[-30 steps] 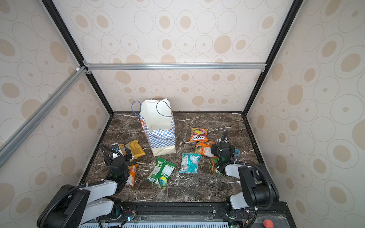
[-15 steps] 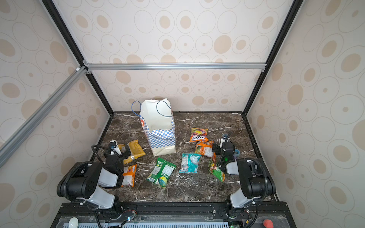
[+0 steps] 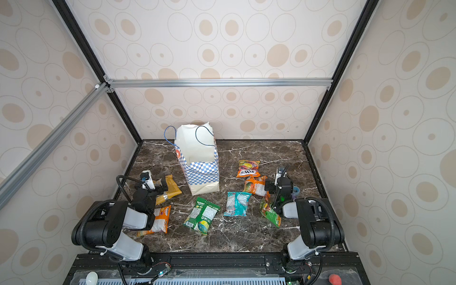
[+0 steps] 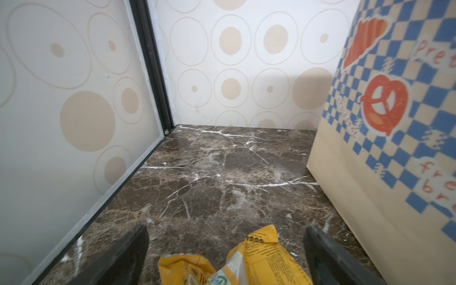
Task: Take the snacks out of the paper bag
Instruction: Reset both arms
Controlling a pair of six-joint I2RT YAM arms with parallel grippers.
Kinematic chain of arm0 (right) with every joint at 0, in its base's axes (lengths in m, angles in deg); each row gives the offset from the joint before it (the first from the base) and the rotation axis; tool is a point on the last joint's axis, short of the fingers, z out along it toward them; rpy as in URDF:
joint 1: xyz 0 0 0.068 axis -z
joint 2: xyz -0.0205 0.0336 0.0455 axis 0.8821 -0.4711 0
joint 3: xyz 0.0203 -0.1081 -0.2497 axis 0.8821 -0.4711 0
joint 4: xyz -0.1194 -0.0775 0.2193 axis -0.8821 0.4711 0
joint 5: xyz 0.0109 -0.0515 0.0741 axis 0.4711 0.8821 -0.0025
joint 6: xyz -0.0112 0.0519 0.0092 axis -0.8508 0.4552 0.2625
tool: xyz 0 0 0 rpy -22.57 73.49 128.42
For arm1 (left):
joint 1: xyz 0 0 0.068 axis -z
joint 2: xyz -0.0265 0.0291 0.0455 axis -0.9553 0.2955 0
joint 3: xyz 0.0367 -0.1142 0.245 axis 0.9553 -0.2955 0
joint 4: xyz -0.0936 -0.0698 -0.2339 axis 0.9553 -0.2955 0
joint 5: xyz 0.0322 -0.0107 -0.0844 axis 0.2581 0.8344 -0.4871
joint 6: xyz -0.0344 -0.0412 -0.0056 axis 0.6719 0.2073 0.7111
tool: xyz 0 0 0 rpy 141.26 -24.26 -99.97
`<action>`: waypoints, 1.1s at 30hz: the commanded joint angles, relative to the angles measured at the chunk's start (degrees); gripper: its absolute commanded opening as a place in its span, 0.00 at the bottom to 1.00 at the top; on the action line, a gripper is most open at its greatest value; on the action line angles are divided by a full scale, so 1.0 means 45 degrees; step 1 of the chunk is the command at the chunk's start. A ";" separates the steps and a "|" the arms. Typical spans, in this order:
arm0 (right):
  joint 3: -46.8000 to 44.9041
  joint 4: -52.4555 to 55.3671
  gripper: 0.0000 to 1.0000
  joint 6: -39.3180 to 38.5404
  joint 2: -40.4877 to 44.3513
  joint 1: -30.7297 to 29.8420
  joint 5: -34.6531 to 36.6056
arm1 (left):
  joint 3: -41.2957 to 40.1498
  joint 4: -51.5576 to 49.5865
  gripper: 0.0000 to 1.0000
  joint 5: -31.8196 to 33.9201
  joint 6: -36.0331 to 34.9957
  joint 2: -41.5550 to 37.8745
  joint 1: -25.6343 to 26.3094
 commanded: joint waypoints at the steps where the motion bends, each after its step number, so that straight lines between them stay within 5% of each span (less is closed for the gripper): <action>1: 0.0225 0.0025 1.00 -0.0117 0.0099 0.0060 -0.0064 | 0.0212 -0.0205 0.98 -0.0648 -0.0450 0.0103 0.0041; 10: 0.0027 -0.0211 1.00 -0.0092 0.0193 0.0048 0.0005 | 0.0212 -0.0238 0.98 -0.0663 -0.0460 0.0092 0.0046; 15: -0.2831 -0.6401 1.00 -0.0263 -0.0294 0.0086 -0.0676 | 0.0227 -0.0233 0.98 -0.0663 -0.0463 0.0079 0.0046; 16: -0.2243 -0.5890 1.00 -0.0284 -0.0558 0.0073 -0.0362 | 0.0212 -0.0237 0.98 -0.0663 -0.0463 0.0093 0.0041; 19: 0.0646 0.1081 1.00 0.0097 0.0286 0.0086 0.0153 | 0.0212 -0.0230 0.98 -0.0656 -0.0462 0.0094 0.0046; 22: -0.0899 -0.2464 1.00 -0.0100 -0.0050 0.0031 0.0065 | 0.0213 -0.0215 0.98 -0.0663 -0.0462 0.0093 0.0046; 25: 0.0217 0.0240 1.00 0.0122 0.0200 -0.0023 0.0640 | 0.0212 -0.0255 0.98 -0.0662 -0.0463 0.0080 0.0045; 33: 0.0020 -0.0447 1.00 0.0042 0.0067 -0.0069 0.0727 | 0.0212 -0.0251 0.98 -0.0663 -0.0458 0.0094 0.0046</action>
